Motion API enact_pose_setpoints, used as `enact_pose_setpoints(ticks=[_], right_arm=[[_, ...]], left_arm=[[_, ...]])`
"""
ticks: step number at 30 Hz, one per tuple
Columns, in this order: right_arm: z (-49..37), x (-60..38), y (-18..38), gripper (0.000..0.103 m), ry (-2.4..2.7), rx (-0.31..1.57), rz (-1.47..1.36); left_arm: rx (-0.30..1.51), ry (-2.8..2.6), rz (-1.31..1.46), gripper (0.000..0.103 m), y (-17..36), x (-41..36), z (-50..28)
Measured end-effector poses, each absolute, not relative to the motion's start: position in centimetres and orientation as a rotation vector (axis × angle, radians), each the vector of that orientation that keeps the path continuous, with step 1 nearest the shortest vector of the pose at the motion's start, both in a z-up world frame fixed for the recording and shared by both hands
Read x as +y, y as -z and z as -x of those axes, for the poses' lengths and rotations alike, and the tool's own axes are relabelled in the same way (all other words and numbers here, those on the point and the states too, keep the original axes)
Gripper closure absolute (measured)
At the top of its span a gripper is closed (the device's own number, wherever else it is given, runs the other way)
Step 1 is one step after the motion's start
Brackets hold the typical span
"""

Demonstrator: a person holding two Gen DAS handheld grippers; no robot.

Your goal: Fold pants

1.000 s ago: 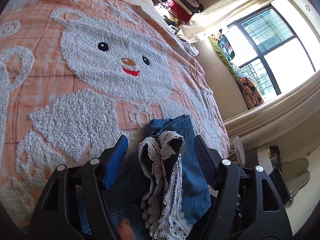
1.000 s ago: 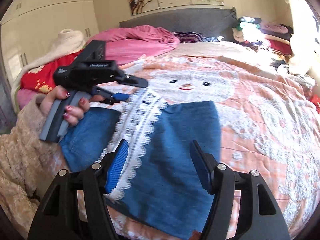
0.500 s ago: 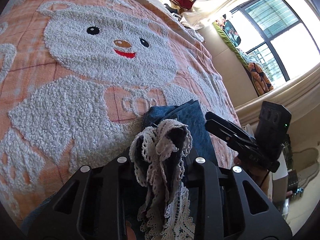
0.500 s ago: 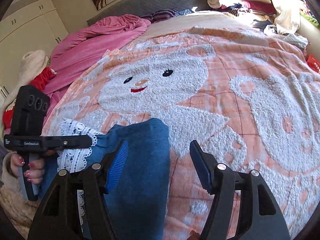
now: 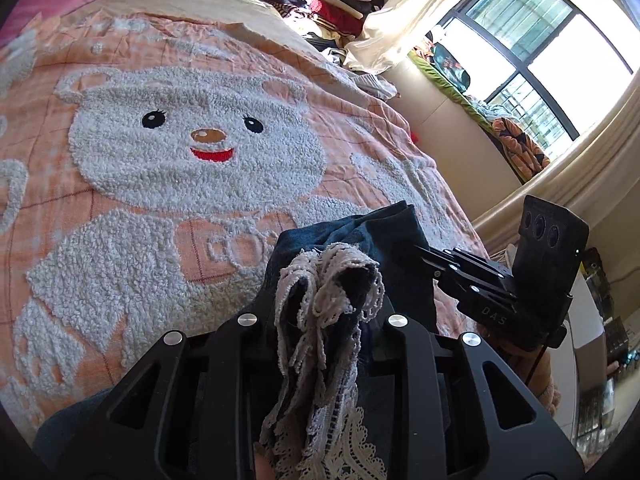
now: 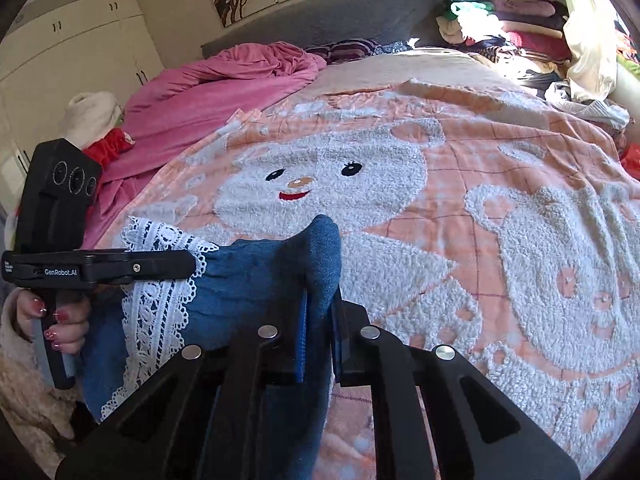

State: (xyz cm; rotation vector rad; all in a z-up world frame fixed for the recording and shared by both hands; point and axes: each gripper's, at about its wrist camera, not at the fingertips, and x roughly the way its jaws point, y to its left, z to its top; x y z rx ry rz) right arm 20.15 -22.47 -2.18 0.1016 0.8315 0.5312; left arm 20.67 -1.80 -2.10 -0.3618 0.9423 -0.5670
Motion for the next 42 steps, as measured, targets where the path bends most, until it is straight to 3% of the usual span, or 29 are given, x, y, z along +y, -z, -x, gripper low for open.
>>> enact_pose_setpoints(ticks=[5,9,12,14,16,22,25,42], right_arm=[[-21.1,-21.0,4.7,0.089,-0.464,0.883,0.018],[-21.4,-20.7,6.0,0.08,-0.429,0.901,0.061],[-21.3,-21.5,5.4,0.067,-0.414,0.886,0.039],[-21.0,-22.1,4.7,0.053,-0.39,0.871,0.028],[-20.6,-22.8,4.0,0.048,-0.377,0.851,0.011],[-18.6,-23.6,1.9,0.044,-0.393,0.802,-0.027],[-17.4,-23.2,1.2,0.034,-0.405,0.789,-0.023],[-10.1,-22.9,0.0,0.027,-0.443,0.746,-0.055]], left_arm=[[1.003,0.444,0.281,0.083,4.4,-2.2,-22.2],[1.042,0.419,0.321,0.071,6.2,-1.2,-22.8],[1.04,0.417,0.349,0.069,6.0,-0.6,-22.6],[1.03,0.388,0.328,0.065,5.4,-0.6,-22.0],[1.005,0.361,0.295,0.06,4.5,-0.8,-21.2],[0.942,0.323,0.216,0.052,2.4,-1.2,-18.6],[0.925,0.316,0.19,0.048,1.7,-1.4,-17.6],[0.854,0.284,0.165,0.039,-1.4,-0.7,-12.5]])
